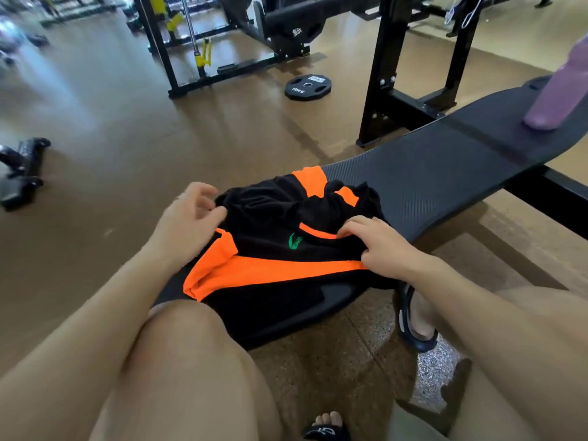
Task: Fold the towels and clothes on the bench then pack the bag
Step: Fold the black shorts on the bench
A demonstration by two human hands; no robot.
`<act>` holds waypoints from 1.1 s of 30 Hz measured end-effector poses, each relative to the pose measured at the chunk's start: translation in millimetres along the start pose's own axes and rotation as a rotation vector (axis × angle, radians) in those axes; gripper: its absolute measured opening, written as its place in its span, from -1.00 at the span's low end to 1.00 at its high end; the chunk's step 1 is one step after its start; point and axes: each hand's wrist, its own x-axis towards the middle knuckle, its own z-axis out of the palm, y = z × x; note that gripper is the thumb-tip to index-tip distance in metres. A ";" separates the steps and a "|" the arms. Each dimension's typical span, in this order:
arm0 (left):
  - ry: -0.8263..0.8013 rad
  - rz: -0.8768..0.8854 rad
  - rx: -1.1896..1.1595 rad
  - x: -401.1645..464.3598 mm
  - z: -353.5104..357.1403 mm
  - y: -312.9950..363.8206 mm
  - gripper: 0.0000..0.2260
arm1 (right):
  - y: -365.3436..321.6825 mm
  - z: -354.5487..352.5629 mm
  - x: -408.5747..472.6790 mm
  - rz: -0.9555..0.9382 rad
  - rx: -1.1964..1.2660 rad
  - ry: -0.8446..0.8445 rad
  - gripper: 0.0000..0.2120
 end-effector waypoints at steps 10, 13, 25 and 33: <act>-0.449 -0.152 0.233 -183.2 9.4 33.8 -0.30 | 49.2 -28.0 9.4 0.380 -0.253 0.039 -0.36; -0.472 -0.021 0.222 -198.0 17.9 37.1 -0.55 | 50.5 -29.2 10.6 0.459 -0.342 0.063 -0.36; -0.224 0.020 0.091 -201.2 4.8 31.2 -0.52 | 19.0 15.8 2.6 0.201 -0.336 -0.142 -0.39; -0.284 -0.213 0.213 -217.8 12.2 -69.4 -0.37 | 30.1 9.1 14.3 0.328 -0.338 0.013 -0.44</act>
